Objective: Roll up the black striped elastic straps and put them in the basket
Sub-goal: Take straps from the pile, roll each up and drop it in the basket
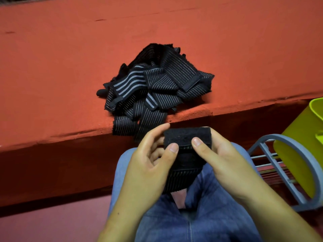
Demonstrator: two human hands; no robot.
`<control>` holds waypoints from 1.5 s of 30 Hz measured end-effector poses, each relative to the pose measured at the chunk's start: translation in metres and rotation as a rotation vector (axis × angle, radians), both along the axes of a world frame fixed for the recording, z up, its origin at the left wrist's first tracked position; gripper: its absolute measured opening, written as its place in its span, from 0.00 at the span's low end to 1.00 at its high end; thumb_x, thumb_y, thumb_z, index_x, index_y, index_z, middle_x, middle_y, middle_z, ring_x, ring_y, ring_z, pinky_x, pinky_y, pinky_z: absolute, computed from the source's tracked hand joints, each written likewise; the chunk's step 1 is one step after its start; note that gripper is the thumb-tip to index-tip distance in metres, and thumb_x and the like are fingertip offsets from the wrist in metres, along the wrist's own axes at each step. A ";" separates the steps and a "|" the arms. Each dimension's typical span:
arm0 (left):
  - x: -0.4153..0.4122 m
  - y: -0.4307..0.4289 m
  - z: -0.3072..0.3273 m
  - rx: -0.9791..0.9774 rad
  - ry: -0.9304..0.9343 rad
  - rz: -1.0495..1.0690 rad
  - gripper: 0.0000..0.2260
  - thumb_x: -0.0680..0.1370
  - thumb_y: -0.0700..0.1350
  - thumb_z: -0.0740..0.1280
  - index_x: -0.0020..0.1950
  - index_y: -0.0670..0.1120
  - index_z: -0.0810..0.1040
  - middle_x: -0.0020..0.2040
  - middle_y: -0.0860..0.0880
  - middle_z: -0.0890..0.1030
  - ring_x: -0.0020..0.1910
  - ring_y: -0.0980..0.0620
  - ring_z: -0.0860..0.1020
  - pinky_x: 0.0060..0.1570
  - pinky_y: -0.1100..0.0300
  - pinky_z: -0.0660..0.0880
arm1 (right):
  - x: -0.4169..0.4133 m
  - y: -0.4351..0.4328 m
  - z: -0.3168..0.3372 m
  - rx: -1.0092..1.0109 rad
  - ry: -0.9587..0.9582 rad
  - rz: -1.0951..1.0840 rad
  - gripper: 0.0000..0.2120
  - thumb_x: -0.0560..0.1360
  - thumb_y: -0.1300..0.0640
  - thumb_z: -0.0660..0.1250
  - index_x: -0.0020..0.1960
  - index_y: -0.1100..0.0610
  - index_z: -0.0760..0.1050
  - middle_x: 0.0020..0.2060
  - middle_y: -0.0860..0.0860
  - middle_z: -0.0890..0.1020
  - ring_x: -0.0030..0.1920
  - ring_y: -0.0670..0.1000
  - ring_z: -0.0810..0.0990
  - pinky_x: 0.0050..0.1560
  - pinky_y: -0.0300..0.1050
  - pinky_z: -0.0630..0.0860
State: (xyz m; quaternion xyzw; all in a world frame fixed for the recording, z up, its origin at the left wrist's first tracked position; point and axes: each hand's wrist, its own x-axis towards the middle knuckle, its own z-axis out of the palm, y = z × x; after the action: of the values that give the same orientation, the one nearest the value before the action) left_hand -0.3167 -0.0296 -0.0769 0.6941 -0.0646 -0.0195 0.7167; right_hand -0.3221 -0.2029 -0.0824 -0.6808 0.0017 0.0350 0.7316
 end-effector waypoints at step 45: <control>0.003 0.004 -0.014 0.129 0.021 0.041 0.07 0.84 0.42 0.63 0.49 0.43 0.79 0.34 0.54 0.79 0.32 0.57 0.76 0.33 0.57 0.76 | 0.006 -0.007 -0.006 -0.040 -0.166 -0.130 0.14 0.82 0.45 0.66 0.59 0.54 0.79 0.51 0.48 0.86 0.54 0.46 0.84 0.56 0.42 0.79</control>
State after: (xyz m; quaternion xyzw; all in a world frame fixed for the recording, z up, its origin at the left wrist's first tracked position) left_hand -0.3134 -0.0254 -0.0906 0.7399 -0.0416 -0.0160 0.6713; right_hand -0.3165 -0.2103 -0.0881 -0.6943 -0.0141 -0.0689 0.7162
